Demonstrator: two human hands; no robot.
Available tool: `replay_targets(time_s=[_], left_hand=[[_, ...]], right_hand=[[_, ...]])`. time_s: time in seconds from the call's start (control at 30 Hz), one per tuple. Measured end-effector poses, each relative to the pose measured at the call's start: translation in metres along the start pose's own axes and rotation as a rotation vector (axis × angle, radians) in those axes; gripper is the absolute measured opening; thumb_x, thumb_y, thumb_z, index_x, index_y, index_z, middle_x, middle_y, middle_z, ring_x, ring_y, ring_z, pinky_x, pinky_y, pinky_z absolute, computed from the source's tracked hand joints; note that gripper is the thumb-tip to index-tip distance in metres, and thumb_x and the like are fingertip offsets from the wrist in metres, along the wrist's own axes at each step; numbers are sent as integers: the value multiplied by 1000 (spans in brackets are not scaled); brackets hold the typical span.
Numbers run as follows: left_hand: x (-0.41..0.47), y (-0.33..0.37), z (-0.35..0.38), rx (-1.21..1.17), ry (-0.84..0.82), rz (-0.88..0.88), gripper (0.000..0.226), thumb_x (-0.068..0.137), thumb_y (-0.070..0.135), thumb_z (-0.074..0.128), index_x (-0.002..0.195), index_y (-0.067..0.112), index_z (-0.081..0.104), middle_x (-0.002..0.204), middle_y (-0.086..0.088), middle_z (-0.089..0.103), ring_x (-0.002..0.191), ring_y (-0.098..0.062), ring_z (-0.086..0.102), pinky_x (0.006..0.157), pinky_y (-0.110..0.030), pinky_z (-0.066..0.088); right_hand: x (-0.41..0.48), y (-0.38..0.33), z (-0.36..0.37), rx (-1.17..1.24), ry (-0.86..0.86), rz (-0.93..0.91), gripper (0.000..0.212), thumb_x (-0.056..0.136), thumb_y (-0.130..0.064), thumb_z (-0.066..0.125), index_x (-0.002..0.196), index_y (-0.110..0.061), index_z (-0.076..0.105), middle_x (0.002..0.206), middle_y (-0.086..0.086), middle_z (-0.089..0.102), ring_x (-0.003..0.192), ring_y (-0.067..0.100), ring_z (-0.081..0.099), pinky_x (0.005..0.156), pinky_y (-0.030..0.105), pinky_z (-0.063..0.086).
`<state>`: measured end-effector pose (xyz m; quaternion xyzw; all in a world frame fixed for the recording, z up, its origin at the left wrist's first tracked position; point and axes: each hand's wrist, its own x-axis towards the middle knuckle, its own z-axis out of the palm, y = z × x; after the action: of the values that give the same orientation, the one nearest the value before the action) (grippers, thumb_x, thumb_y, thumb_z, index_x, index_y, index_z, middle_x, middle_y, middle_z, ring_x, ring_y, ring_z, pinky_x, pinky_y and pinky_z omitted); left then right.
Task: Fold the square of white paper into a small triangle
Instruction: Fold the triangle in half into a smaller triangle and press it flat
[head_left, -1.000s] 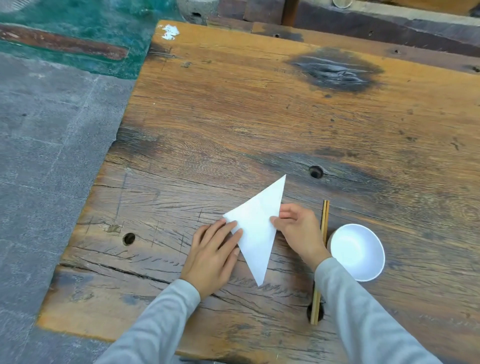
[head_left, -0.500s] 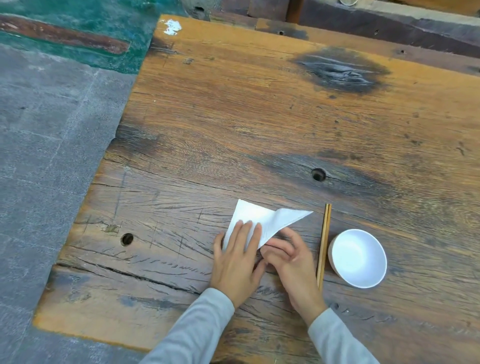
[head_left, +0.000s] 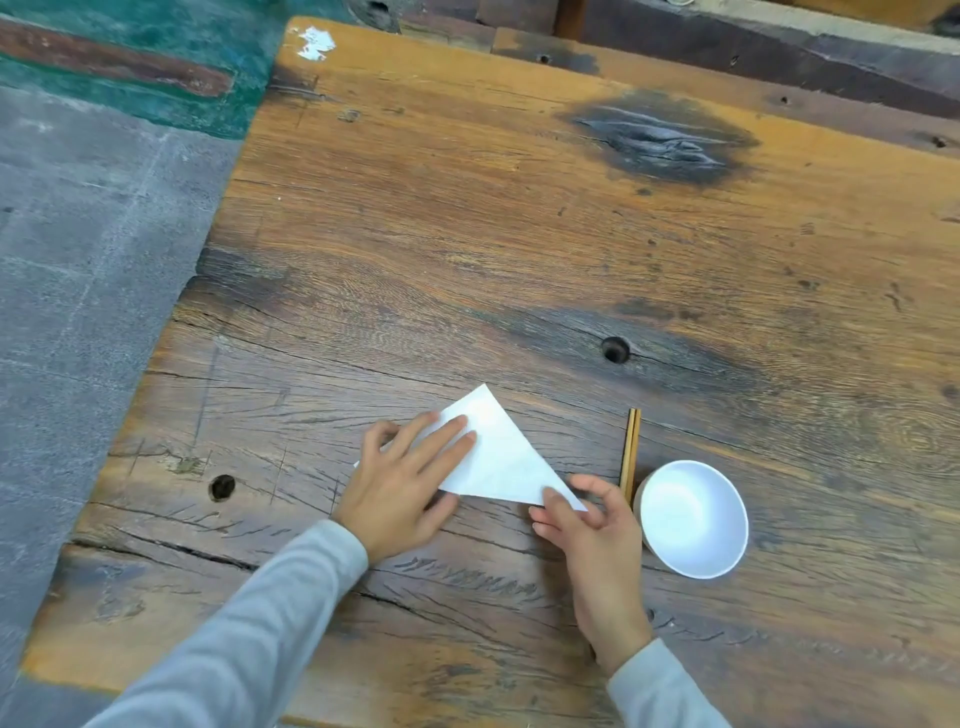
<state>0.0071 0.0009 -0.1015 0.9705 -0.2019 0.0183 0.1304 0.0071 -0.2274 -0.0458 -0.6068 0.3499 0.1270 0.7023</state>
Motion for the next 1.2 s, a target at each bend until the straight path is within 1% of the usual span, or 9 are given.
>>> replay_targets(time_s=[0.1,0.2,0.37,0.5,0.67,0.8,0.9,1.07,1.2], left_hand=[[-4,40,5,-66,78,-123,59,89,56,63,139,24,58,142,1,59,116,-26,57,85,-43,36],[-12,74,12,-147,122,-188,40,90,36,59,127,24,66,131,3,65,106,-24,62,79,-38,35],[-18,83,11,-398,208,-267,31,80,21,58,106,18,75,123,5,70,118,-16,60,87,-39,38],[-20,68,3,-688,141,-398,19,89,18,69,106,19,78,119,11,73,112,-16,65,96,-33,43],[-17,51,-13,-806,9,-437,25,91,39,62,103,22,77,91,11,76,89,-12,64,87,-31,49],[-14,45,-13,-926,-1,-511,23,91,42,62,97,24,75,79,-4,73,75,-26,64,71,-40,51],[-9,42,-11,-992,-18,-528,18,89,40,68,98,25,73,73,2,67,67,-19,58,62,-33,48],[-2,33,-7,-947,-26,-618,24,80,49,74,101,37,72,77,2,69,66,-15,54,61,-24,47],[1,29,-1,-945,9,-709,7,85,34,76,92,33,75,76,9,73,68,-11,63,65,-21,51]], right_hand=[[-17,8,7,74,20,-10,19,86,-1,74,89,-7,57,79,23,73,72,27,75,65,26,62],[-35,19,16,93,-4,-6,24,85,-3,75,82,-8,52,74,22,73,76,32,76,65,26,61],[-49,23,7,-186,-278,-121,43,70,-28,86,99,-35,55,84,9,77,77,23,75,71,27,57],[-26,23,-20,-657,-325,-476,77,69,-22,88,135,-35,50,95,-9,66,89,15,66,78,16,52],[16,10,-23,-1010,-333,-852,56,73,-16,86,126,-24,67,126,-2,52,110,13,50,97,19,40],[34,0,-13,-1054,-512,-721,30,80,-27,83,109,-26,76,109,-12,69,103,11,59,92,29,47],[42,-4,-10,-1029,-551,-605,9,85,-36,77,92,-32,73,94,-17,72,93,4,60,83,25,48],[47,-5,-6,-979,-489,-503,9,88,-35,73,85,-34,65,76,-14,72,79,4,66,69,8,43],[48,-3,-1,-946,-430,-478,10,88,-35,73,82,-32,65,71,-11,71,73,5,64,64,6,42]])
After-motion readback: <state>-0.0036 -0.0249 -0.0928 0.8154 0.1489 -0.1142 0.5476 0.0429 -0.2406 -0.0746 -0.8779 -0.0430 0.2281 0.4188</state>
